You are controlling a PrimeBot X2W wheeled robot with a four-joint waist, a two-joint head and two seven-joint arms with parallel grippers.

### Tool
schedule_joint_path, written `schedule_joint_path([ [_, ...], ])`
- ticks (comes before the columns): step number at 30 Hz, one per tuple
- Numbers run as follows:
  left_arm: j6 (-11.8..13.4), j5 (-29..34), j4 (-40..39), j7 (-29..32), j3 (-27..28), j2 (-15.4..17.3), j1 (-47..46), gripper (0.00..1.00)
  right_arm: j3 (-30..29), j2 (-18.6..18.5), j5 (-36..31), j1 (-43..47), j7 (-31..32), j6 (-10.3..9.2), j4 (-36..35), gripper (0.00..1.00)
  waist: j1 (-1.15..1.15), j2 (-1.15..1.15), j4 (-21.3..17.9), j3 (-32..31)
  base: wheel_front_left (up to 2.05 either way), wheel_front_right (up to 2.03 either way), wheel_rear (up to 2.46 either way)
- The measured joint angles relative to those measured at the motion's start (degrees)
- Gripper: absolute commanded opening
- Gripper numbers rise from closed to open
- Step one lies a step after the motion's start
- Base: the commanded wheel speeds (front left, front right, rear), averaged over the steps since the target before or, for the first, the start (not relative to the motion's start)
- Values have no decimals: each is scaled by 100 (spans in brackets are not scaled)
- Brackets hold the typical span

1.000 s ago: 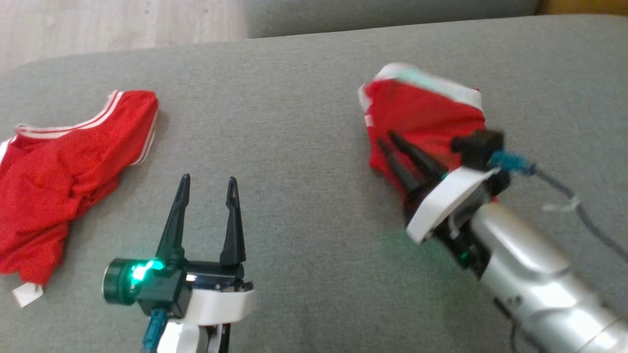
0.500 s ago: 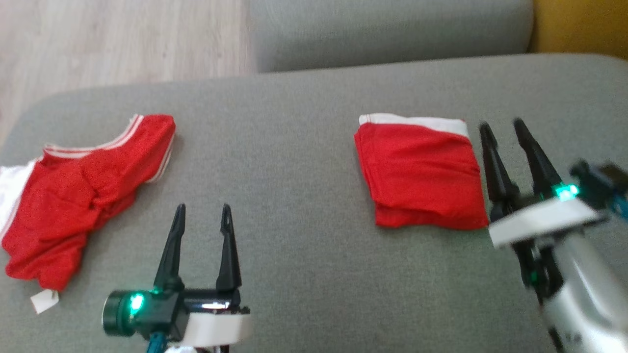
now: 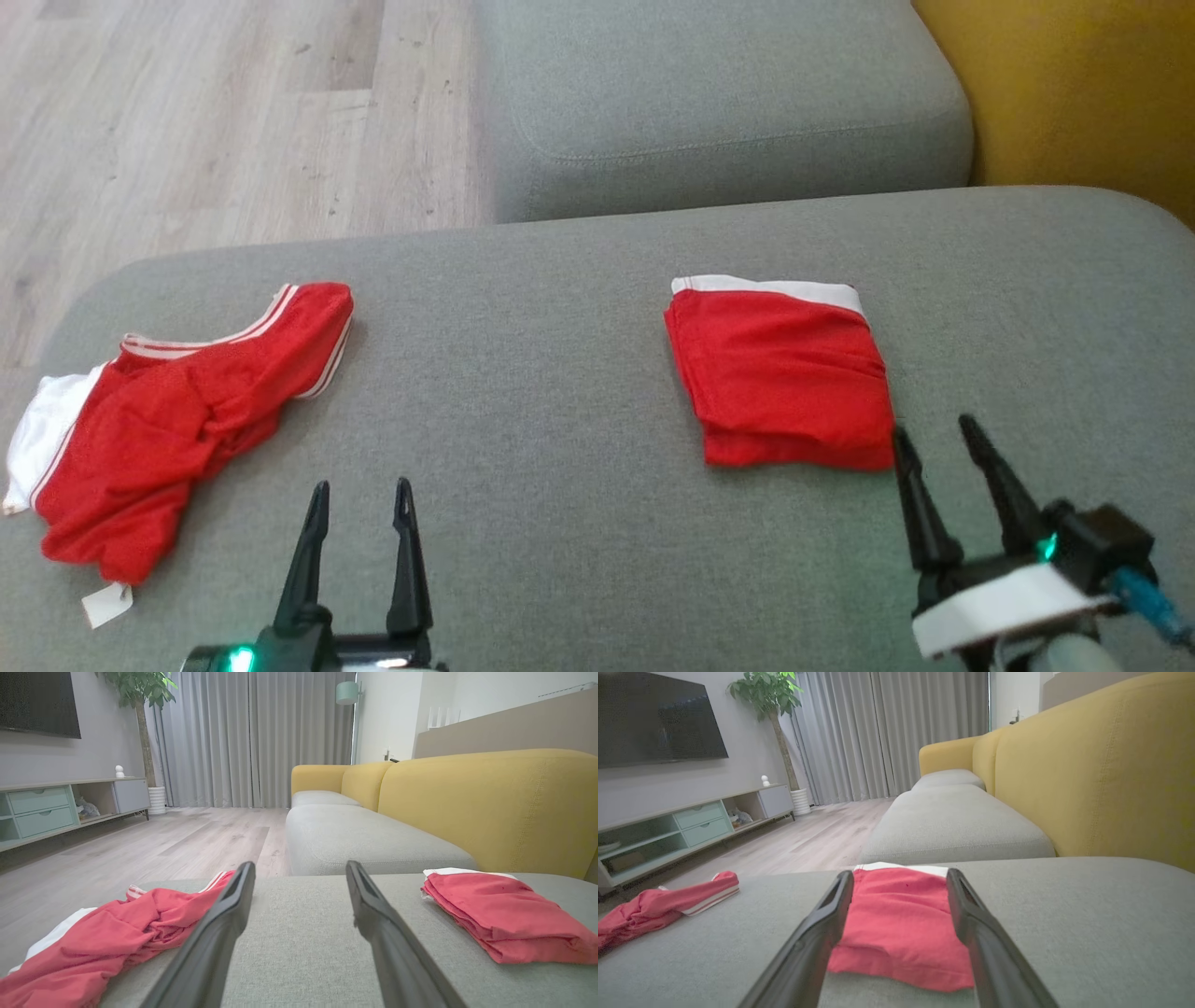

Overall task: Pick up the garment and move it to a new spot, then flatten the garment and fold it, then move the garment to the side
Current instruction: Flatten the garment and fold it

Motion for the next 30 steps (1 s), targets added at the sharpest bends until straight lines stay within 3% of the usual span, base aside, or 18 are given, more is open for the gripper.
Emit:
schedule_joint_path([
  [9, -1, 18, 200, 0, 43, 1, 137, 100, -65, 105, -318, 227, 0, 0, -1, 100, 1, 0, 6, -43, 0, 0, 0],
  [30, 15, 129, 226, 0, 36, 1, 186, 100, -105, 227, -372, 316, 0, 0, 33, 100, 2, 0, -25, -112, 0, 0, 0],
])
